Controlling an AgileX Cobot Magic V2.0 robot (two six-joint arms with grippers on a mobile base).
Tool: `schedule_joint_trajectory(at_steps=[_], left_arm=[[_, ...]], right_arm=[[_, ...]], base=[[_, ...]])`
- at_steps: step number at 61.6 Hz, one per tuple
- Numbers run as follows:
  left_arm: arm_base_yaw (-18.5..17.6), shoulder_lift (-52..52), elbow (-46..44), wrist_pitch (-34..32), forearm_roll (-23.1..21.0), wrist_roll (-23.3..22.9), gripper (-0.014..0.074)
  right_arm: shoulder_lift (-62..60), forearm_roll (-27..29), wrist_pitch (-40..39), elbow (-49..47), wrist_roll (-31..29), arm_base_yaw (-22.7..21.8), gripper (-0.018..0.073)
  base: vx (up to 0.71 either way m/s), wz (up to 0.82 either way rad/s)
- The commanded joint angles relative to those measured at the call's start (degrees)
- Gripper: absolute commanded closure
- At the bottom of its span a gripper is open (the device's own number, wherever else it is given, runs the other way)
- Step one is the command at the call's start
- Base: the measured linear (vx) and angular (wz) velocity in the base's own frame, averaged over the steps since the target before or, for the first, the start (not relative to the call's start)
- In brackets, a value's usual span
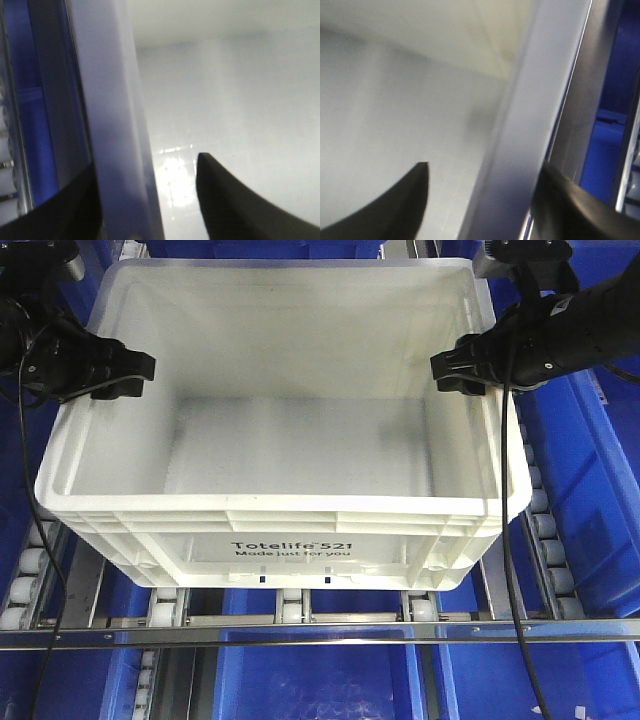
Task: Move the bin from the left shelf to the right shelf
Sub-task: 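Push the tote forward onto the new shelf's rollers with both grippers, then open both grippers and lift them off the tote rims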
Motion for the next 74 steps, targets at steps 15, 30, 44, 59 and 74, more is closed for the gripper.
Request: schedule_joint_trajectory(at_steps=[15, 30, 44, 59, 74], left_arm=[[-0.33, -5.00, -1.94, -4.74, -0.91, 0.12, 0.0141], [-0.33, -8.78, -1.94, -4.72, 0.61, 0.12, 0.0141], [-0.33, -9.26, -1.87, -3.38, 0.61, 0.12, 0.0141], [-0.33, -9.31, -1.87, -0.77, 0.47, 1.72, 0.0153], [-0.33, -15.60, 5.52, -5.74, 0.60, 2.38, 0.0185]], right_arm=[[-6.19, 1.50, -4.94, -2.41, -0.96, 0.19, -0.0033], [-10.28, 1.56, -2.97, -2.41, -0.18, 0.19, -0.0033], [-11.23, 1.89, -2.88, -2.41, -0.18, 0.19, -0.0031], [-11.30, 1.79, -0.11, -2.36, -0.18, 0.19, -0.0031], [-16.58, 1.91, -5.92, 5.05, -0.51, 0.24, -0.0031]], base=[[0.00, 0.00], [0.00, 0.00], [0.00, 0.00], [0.00, 0.00], [0.00, 0.00]])
